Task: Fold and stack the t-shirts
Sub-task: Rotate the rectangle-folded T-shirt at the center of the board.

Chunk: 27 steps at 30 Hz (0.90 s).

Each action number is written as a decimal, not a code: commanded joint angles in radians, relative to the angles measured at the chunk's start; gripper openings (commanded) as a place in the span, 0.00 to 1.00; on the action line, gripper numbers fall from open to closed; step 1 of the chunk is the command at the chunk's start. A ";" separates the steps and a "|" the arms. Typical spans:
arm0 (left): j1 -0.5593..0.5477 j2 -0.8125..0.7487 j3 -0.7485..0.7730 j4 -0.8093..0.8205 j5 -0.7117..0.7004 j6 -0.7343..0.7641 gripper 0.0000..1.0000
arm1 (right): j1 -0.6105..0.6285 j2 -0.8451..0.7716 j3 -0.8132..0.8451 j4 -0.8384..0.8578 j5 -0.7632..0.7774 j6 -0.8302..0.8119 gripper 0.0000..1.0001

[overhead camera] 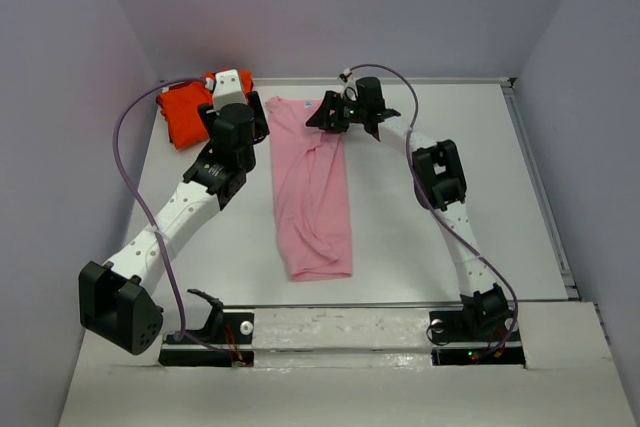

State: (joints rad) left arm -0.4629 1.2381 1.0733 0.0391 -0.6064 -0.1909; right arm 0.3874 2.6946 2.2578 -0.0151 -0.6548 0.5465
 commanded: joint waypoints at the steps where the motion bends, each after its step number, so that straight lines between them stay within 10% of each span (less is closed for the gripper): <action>1: 0.001 -0.031 0.028 0.033 -0.024 0.008 0.79 | -0.051 -0.074 -0.046 -0.074 0.053 -0.051 0.76; 15: 0.001 -0.023 0.028 0.031 -0.003 0.007 0.79 | -0.174 -0.150 -0.073 -0.259 0.164 -0.175 0.77; 27: 0.000 -0.003 0.030 0.025 0.013 -0.001 0.79 | -0.185 -0.009 0.218 -0.358 -0.003 -0.129 0.78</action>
State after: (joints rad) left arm -0.4629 1.2396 1.0733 0.0391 -0.5835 -0.1913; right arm 0.1764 2.6431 2.4054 -0.3260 -0.5930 0.3992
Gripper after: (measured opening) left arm 0.786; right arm 0.775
